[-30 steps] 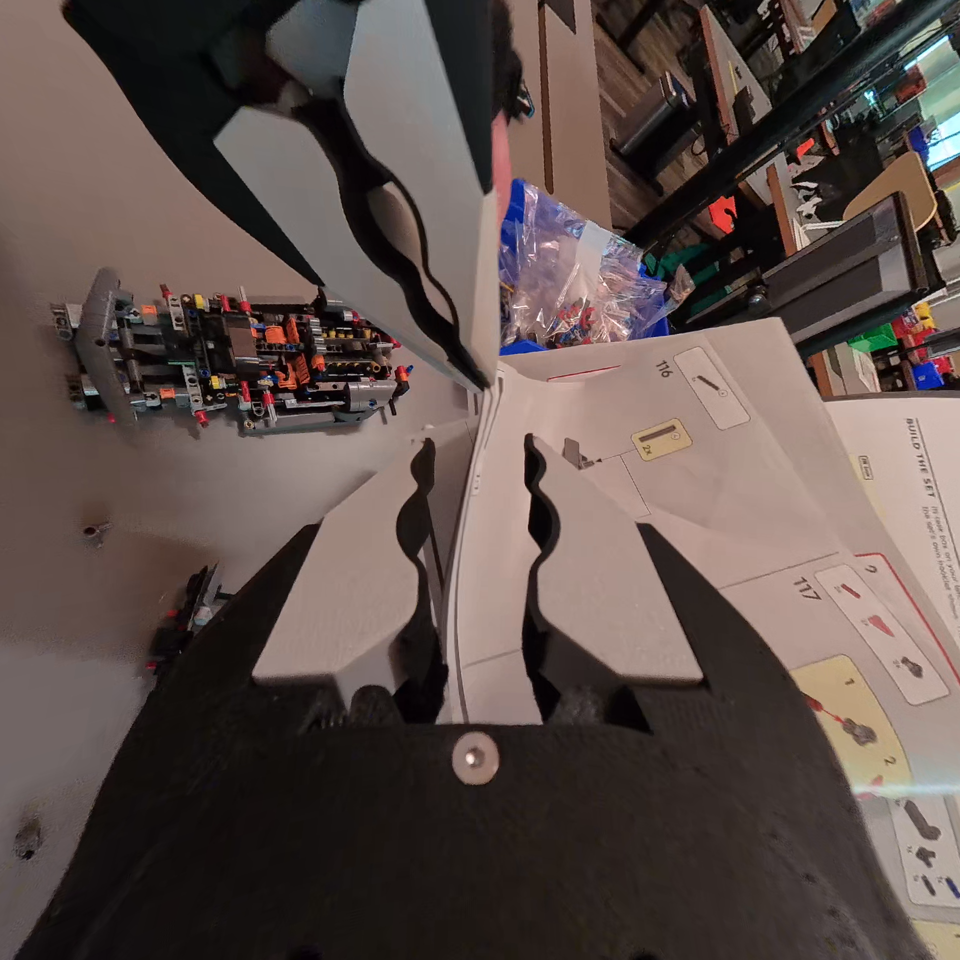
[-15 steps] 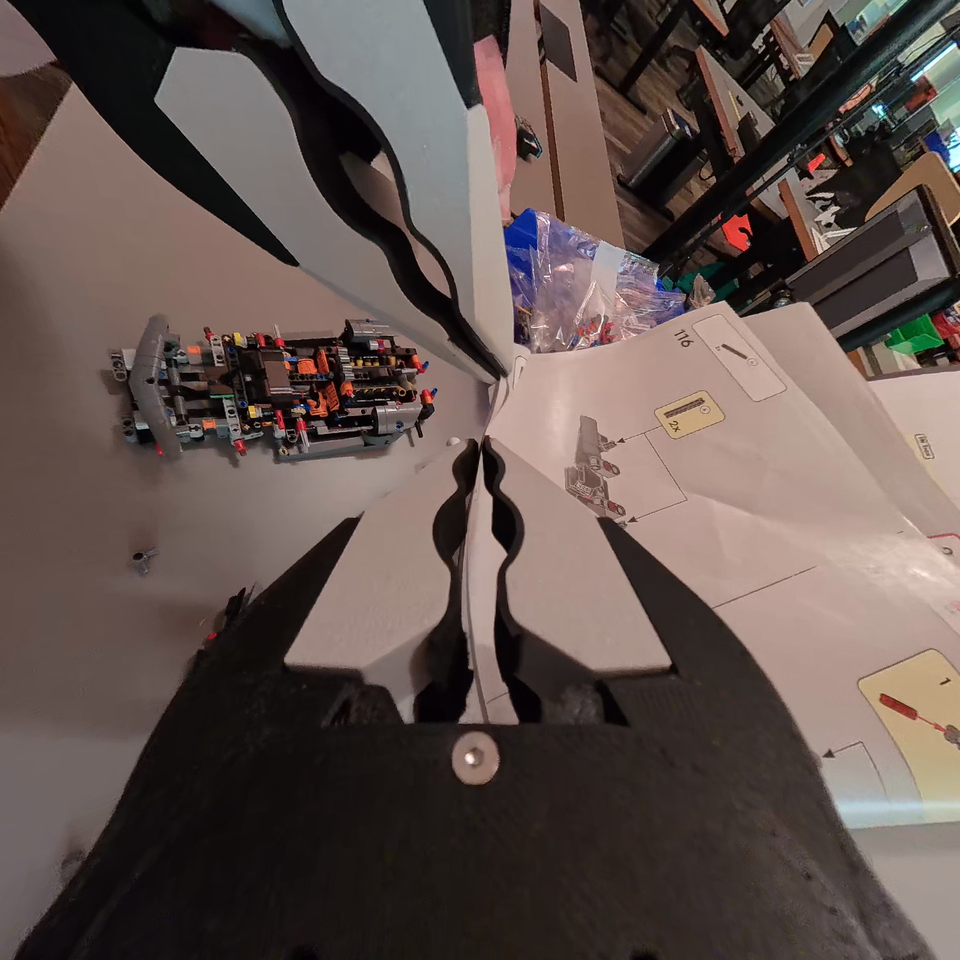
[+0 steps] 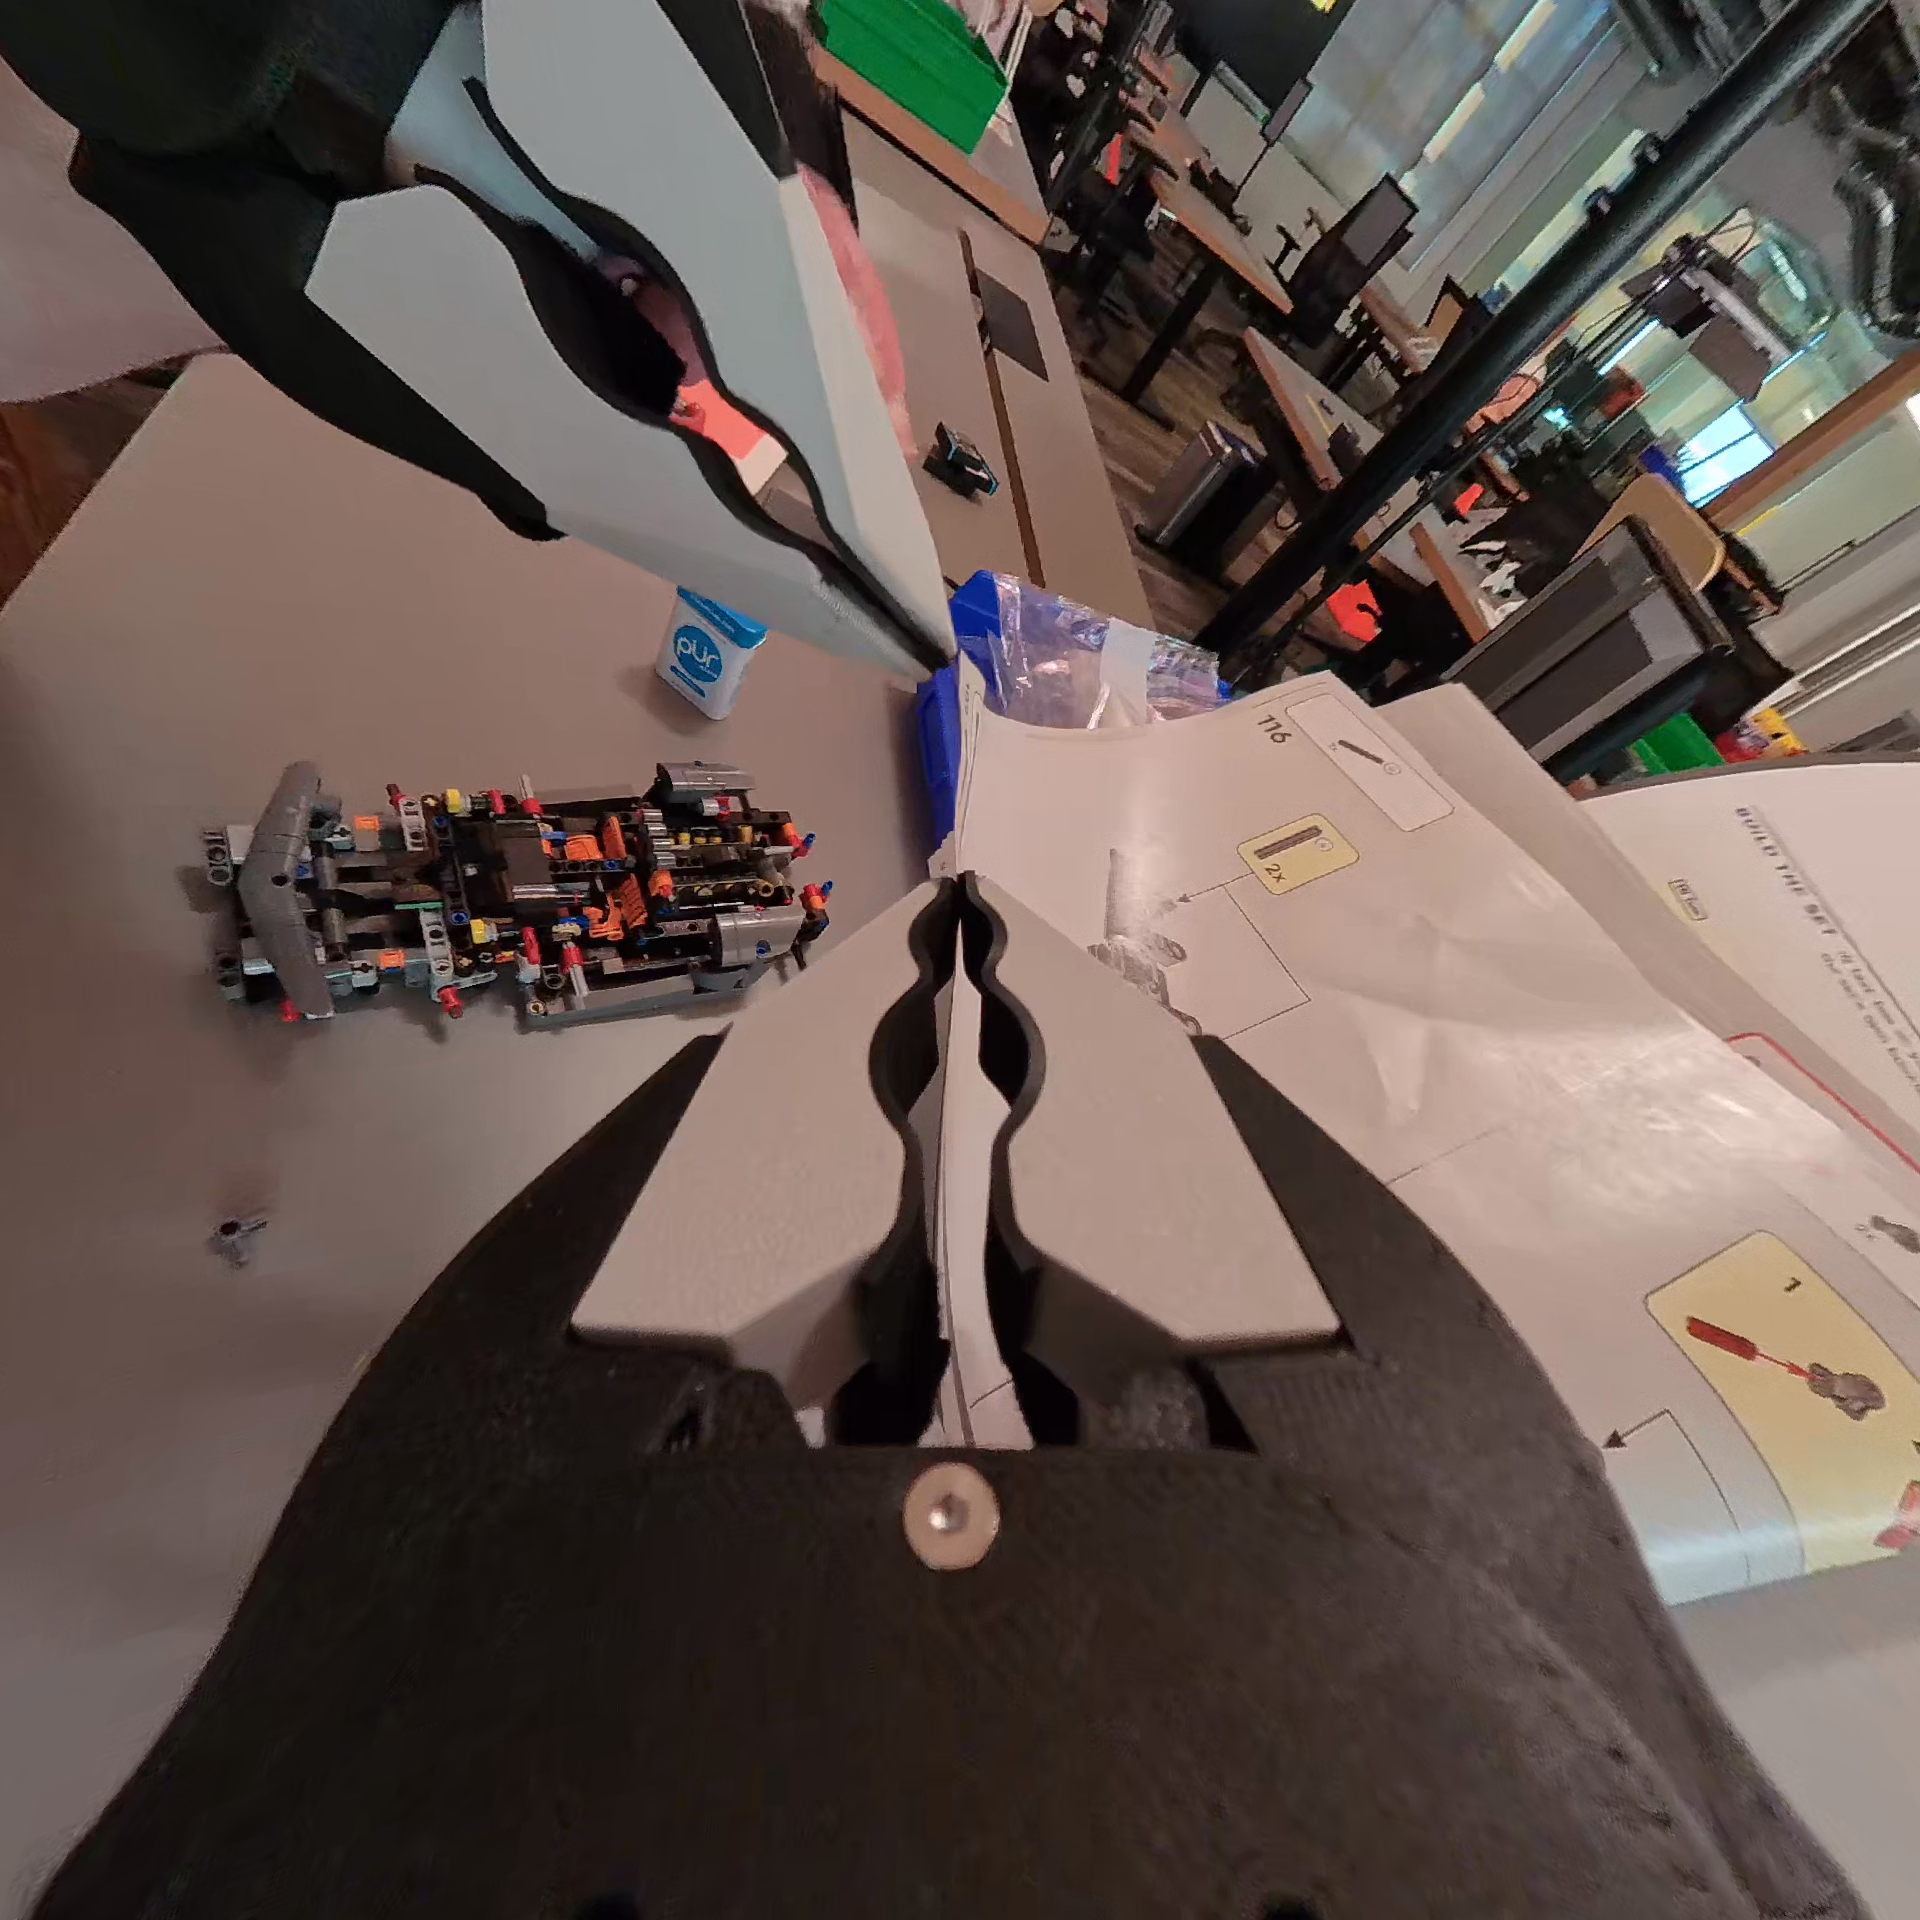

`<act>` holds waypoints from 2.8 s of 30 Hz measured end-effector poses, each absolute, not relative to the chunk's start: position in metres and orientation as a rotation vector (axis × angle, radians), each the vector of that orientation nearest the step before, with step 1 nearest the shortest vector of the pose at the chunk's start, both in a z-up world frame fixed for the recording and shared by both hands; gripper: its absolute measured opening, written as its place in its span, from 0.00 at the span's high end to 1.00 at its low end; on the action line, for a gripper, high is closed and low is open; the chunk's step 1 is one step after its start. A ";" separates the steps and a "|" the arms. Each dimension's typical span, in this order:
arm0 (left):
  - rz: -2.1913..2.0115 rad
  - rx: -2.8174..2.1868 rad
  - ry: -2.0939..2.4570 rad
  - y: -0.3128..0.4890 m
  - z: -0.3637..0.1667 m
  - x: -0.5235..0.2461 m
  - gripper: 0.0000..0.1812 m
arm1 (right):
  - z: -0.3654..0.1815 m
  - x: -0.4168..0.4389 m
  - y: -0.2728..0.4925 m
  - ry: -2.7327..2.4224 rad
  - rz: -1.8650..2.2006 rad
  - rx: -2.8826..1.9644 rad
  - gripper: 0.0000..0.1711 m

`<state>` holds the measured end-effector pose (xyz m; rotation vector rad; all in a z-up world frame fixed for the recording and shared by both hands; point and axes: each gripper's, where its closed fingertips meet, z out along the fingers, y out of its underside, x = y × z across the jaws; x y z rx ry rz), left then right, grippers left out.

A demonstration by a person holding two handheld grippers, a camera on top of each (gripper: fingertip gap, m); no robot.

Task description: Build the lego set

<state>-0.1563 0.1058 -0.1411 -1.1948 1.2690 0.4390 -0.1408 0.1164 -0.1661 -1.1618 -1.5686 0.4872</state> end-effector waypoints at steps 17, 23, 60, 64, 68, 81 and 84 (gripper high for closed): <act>-0.486 -1.513 0.734 0.084 -0.155 -0.157 0.83 | -0.167 -0.141 0.098 -1.485 0.062 -0.833 1.00; -0.520 -1.519 0.718 0.086 -0.150 -0.154 0.83 | -0.165 -0.139 0.099 -1.467 0.055 -0.814 1.00; 0.024 -1.360 1.012 0.108 -0.160 -0.108 0.90 | -0.074 -0.029 0.138 -0.893 0.982 -1.096 1.00; 0.015 -1.362 1.066 0.108 -0.171 -0.089 0.89 | -0.066 0.020 0.152 -0.762 0.904 -1.100 1.00; 0.054 -1.355 1.122 0.111 -0.180 -0.071 0.89 | -0.077 0.058 0.166 -0.670 0.824 -1.141 1.00; 0.195 -1.331 1.256 0.136 -0.209 -0.029 0.89 | -0.120 0.127 0.198 -0.503 0.663 -1.261 1.00; 0.237 -1.358 1.265 0.148 -0.218 -0.030 0.88 | -0.129 0.136 0.203 -0.479 0.650 -1.284 1.00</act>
